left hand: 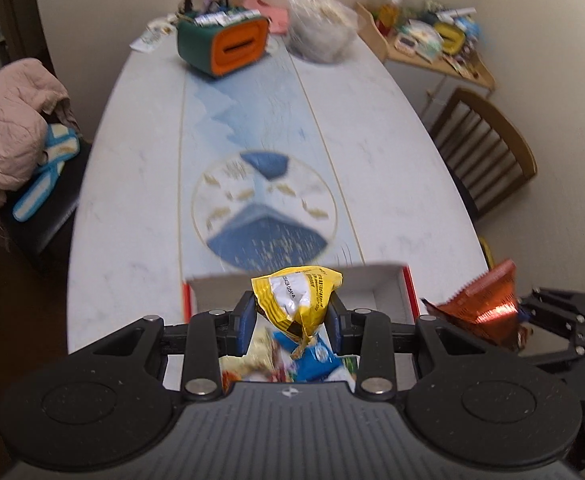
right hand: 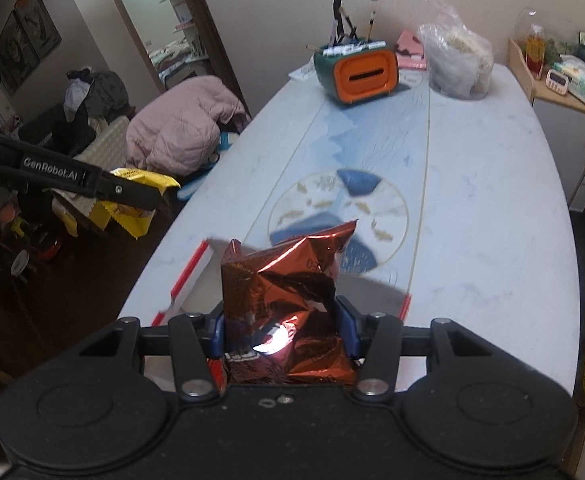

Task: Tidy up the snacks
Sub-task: 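Carry yellow packet with left gripper while right carries foil packet over the box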

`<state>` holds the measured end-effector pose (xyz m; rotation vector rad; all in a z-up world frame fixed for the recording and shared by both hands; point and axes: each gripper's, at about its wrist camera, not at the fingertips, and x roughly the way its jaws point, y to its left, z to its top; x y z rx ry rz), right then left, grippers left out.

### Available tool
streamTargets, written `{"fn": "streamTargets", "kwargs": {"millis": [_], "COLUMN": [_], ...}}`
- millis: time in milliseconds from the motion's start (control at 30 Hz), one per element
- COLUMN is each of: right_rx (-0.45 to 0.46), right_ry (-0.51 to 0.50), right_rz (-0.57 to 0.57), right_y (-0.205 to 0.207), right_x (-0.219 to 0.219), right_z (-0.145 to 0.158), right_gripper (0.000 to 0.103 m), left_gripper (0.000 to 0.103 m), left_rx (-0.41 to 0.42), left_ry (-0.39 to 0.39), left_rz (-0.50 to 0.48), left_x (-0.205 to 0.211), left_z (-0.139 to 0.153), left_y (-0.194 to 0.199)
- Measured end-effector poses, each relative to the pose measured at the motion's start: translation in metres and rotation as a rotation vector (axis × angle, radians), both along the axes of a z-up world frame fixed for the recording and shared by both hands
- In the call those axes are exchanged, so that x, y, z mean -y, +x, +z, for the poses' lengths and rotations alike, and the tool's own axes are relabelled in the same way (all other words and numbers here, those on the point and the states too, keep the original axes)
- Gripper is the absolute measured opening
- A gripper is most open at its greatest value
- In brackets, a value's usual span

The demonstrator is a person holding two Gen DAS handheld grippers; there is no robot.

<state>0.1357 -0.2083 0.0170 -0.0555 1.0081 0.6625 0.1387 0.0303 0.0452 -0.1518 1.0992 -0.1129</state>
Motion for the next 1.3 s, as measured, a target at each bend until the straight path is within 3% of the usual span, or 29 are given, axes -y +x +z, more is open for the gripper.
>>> {"fn": "streamTargets", "kwargs": {"millis": [267,500,867,1300], "right_rx": [-0.030,-0.049,-0.070,-0.050], "right_ry": [-0.061,-0.145,-0.215,-0.285], "right_rz": [0.022,0.037,0.046,0.050], "right_y": [-0.020,-0.034,-0.038,-0.042], "right_x": [-0.011,-0.019,-0.027,-0.035], "right_z": [-0.030,-0.068,-0.110,-0.138], "right_gripper": [0.050,0.050,0.050,0.050], "left_gripper": [0.035,0.035,0.035,0.035], "left_rx": [-0.085,-0.110,-0.132,-0.172], "left_ry": [0.015,0.071,0.120,0.140], "left_rz": [-0.067,-0.101,-0.142,-0.140], "left_x": [0.028,0.052,0.072,0.076], "left_z": [-0.051,-0.091,-0.137,-0.179], "left_y": [-0.016,-0.026,-0.028,-0.028]}}
